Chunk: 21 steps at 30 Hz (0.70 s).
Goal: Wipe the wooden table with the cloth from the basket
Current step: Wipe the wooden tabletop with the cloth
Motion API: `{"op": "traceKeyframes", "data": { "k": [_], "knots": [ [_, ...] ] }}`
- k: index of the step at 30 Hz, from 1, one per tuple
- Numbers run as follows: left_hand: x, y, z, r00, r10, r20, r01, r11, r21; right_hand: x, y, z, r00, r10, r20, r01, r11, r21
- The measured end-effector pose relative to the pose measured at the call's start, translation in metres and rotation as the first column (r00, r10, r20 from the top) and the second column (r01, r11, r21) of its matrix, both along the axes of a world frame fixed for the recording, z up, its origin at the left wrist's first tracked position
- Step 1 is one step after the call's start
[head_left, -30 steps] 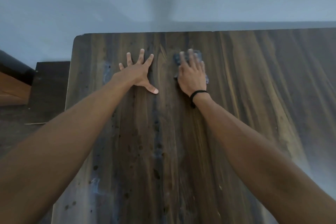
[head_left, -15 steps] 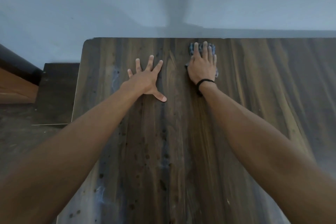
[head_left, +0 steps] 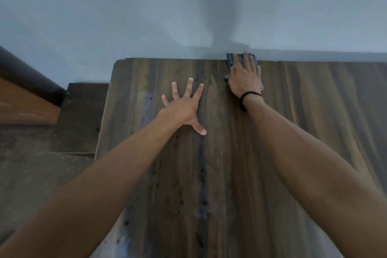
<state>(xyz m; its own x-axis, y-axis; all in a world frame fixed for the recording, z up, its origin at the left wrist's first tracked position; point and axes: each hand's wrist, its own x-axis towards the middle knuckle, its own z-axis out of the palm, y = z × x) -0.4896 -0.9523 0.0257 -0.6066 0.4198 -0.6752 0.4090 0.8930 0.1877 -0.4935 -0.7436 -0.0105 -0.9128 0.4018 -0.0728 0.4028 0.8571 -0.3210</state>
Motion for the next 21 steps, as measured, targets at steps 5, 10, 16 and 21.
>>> {"op": "traceKeyframes", "data": {
  "k": [5,10,16,21],
  "knots": [
    [0.001,0.004,0.004,1.000,0.008,0.010,-0.007,0.999,-0.032,0.001,-0.008,0.000,0.930,0.362,0.054,-0.363,0.932,0.012],
    [0.002,0.005,0.007,1.000,0.004,0.013,-0.003,1.000,-0.023,0.000,-0.017,-0.002,0.957,0.287,0.050,-0.288,0.957,0.024],
    [0.000,0.006,0.006,1.000,0.015,0.024,-0.014,0.999,-0.030,0.011,-0.001,0.001,0.993,0.113,0.029,-0.114,0.993,0.023],
    [0.001,0.007,0.006,1.000,0.017,0.022,-0.017,0.999,-0.031,0.021,-0.007,-0.003,0.960,0.279,0.027,-0.279,0.960,0.013]
  ]
}}
